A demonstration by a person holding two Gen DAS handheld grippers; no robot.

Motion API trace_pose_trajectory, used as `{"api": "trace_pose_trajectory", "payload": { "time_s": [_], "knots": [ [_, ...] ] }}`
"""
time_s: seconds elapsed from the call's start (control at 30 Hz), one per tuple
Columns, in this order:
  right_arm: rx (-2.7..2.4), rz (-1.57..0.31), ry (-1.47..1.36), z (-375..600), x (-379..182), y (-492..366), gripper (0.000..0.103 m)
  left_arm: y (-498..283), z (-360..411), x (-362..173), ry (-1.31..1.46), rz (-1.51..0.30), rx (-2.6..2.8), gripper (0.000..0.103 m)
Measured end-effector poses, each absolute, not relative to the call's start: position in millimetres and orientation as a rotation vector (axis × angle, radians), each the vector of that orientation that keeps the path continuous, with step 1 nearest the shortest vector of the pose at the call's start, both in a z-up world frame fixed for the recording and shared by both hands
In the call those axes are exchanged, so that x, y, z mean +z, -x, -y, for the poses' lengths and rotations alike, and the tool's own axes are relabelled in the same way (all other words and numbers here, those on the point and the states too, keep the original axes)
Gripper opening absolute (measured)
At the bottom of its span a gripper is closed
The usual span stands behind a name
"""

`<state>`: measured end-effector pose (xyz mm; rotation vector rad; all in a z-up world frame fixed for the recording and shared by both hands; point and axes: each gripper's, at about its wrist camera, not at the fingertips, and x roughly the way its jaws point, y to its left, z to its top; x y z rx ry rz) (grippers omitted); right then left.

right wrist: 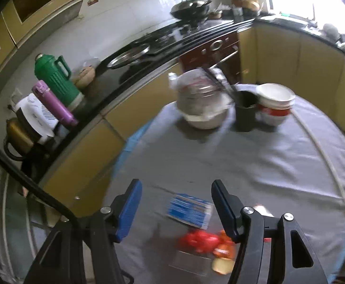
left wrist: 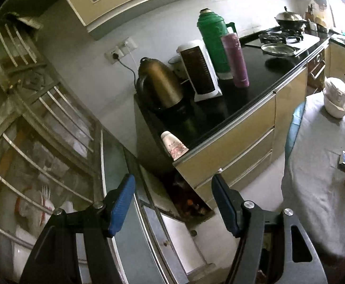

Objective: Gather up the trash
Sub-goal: 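Swing both tools back toward the table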

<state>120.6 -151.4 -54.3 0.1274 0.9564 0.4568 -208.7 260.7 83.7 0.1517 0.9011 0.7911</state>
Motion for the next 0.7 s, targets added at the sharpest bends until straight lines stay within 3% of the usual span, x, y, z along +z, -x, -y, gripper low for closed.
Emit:
{"api": "trace_pose_trajectory", "payload": {
  "time_s": [0.4,0.7],
  "knots": [
    [0.414,-1.014,-0.223,171,-99,-131,0.065,157,-253,65,-0.070,-0.932,0.744,0.068],
    [0.254,-1.000,-0.232,229,-96,-118,0.065,44,-186,36,0.108,-0.733,0.644,0.068]
  ]
}}
